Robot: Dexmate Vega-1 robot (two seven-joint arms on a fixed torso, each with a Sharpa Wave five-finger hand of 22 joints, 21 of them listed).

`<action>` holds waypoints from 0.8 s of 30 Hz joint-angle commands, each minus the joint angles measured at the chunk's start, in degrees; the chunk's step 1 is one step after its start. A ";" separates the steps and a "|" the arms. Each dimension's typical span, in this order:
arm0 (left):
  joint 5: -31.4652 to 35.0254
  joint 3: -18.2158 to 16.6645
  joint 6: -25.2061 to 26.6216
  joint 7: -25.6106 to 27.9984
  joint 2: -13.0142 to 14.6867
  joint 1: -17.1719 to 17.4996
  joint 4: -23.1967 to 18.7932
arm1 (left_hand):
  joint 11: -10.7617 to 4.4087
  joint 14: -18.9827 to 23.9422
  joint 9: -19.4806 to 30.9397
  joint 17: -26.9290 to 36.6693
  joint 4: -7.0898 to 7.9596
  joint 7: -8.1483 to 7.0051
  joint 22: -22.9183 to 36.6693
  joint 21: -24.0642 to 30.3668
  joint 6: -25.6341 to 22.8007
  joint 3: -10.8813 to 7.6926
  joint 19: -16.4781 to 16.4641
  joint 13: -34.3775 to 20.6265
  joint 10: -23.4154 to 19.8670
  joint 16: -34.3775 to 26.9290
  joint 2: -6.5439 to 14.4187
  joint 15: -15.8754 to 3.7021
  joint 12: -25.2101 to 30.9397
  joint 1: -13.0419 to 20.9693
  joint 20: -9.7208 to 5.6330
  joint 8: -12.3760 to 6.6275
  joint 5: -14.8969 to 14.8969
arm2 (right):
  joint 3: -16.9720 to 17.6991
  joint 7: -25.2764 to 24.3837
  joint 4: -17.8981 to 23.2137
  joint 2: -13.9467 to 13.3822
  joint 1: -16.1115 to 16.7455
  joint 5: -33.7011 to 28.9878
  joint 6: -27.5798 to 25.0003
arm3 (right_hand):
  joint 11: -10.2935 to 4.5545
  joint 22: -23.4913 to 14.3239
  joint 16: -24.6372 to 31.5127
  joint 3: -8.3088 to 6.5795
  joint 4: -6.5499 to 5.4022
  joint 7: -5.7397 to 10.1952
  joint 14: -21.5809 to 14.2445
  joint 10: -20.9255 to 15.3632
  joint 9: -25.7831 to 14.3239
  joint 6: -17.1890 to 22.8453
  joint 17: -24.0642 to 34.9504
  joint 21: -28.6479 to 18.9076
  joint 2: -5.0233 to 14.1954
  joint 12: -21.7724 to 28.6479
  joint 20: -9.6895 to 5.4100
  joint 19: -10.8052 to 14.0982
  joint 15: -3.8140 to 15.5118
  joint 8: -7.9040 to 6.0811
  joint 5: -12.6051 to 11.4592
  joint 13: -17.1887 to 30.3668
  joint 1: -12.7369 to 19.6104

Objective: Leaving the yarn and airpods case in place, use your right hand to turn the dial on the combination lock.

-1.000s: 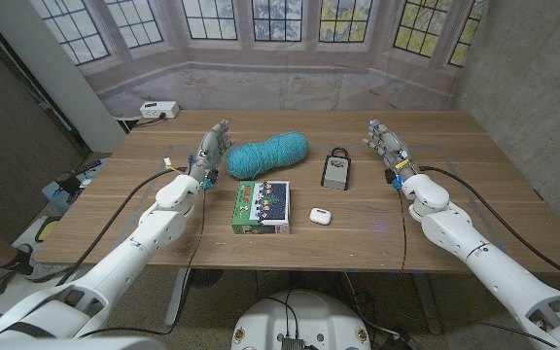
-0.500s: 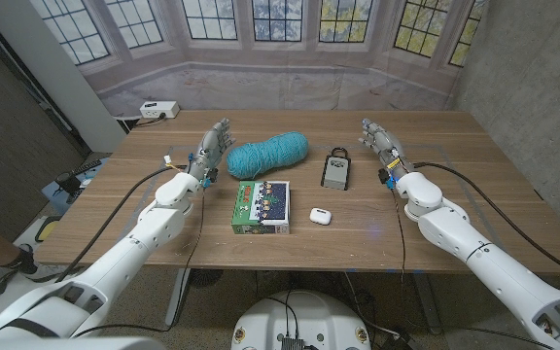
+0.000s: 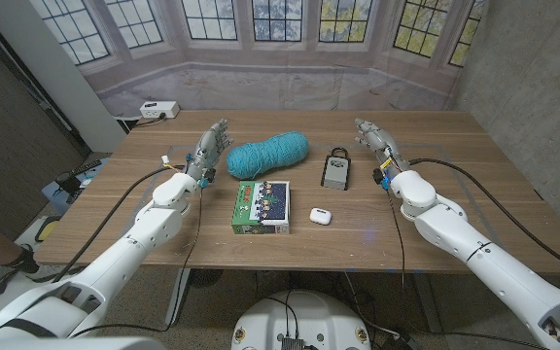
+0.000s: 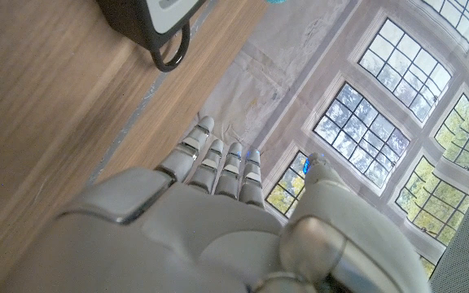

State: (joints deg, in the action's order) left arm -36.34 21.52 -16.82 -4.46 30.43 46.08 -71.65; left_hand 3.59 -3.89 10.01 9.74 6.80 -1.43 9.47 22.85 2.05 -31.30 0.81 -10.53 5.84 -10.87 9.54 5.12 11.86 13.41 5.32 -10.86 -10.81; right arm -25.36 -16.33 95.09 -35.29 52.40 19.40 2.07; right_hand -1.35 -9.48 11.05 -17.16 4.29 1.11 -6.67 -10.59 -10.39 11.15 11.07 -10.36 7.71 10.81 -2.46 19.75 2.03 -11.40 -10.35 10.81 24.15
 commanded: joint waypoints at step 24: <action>0.79 -0.65 -1.53 1.14 1.60 2.79 -3.46 | 0.15 0.14 0.15 0.14 -0.52 0.00 0.24 -1.05 -0.33 -0.92 -0.77 -0.11 -0.05 0.40 -0.02 0.20 0.02 0.89 0.04 0.16 0.18 | -3.51 1.16 16.24 -8.70 -0.52 -11.12 -18.95 | -1.81 -0.21 -0.53 1.08 0.99 -0.05 6.03 4.08 0.06 -3.31 0.53 0.59 -0.34 -0.90 0.11 -7.15 -1.88 1.23 0.38 -0.39 -0.71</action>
State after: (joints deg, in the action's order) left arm -36.26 21.14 -17.78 -3.33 31.17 48.24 -73.89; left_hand 3.90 -3.57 10.00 9.73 6.39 -1.43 9.46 21.98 2.05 -31.71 0.29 -10.53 5.53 -10.58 9.53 5.43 11.86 13.86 5.22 -10.86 -10.81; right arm -27.14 -16.31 106.41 -41.28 52.82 11.30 -10.81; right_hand -3.04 -9.47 10.78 -16.13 5.45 0.89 -1.12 -6.85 -10.12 8.23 11.35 -9.93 7.52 9.92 -2.25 13.04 0.17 -10.32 -10.35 10.39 24.30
